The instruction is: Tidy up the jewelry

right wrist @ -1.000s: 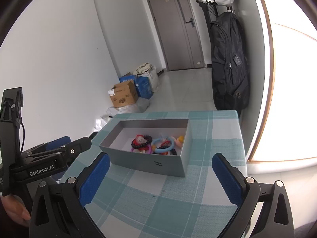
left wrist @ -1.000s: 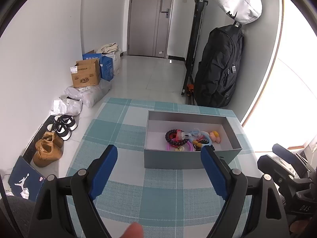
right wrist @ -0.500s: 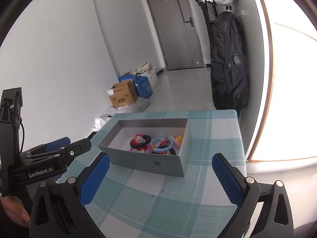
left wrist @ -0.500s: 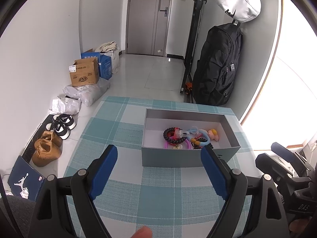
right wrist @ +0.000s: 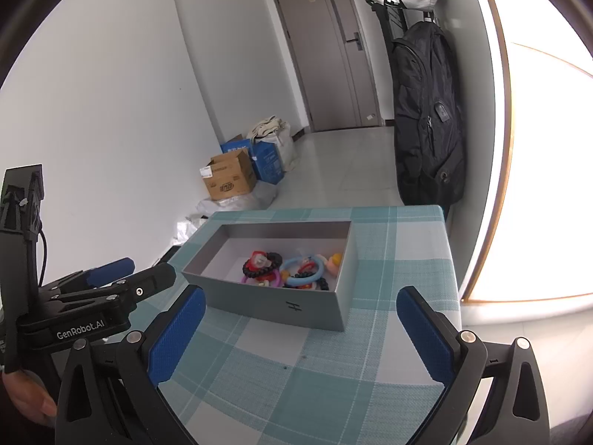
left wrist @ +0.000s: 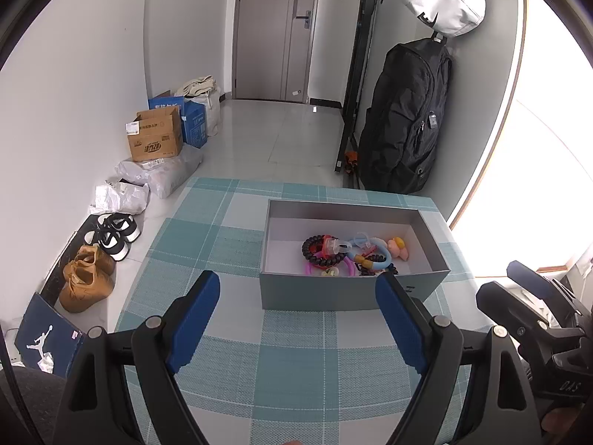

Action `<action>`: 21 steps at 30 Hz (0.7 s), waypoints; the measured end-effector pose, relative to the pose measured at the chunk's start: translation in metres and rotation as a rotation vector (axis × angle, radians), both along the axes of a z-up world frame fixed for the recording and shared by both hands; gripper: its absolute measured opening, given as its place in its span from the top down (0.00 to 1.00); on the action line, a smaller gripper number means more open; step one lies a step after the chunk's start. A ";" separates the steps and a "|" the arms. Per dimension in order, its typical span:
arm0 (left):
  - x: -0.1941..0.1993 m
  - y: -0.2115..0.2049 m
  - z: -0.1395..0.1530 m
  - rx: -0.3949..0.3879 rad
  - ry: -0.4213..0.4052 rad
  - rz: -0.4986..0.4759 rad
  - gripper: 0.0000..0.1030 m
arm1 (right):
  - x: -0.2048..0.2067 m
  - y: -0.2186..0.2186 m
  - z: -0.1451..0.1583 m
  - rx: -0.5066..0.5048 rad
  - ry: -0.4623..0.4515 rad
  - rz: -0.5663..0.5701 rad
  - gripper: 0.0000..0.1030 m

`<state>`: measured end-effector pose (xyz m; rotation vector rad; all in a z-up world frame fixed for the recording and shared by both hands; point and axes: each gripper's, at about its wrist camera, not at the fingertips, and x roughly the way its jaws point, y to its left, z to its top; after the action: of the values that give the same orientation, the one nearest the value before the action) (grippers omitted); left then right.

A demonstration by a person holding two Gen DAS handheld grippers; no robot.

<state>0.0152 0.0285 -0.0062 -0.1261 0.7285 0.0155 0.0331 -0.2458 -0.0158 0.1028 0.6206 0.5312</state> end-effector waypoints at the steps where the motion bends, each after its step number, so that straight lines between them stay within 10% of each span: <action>1: 0.000 0.000 0.000 -0.003 0.001 -0.002 0.20 | 0.000 0.000 0.000 0.000 0.000 0.000 0.00; 21: -0.002 -0.003 0.001 -0.004 -0.005 -0.014 0.20 | 0.000 0.002 0.001 -0.006 -0.004 0.003 0.00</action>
<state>0.0135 0.0253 -0.0049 -0.1246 0.7239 0.0008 0.0327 -0.2436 -0.0153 0.0956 0.6184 0.5323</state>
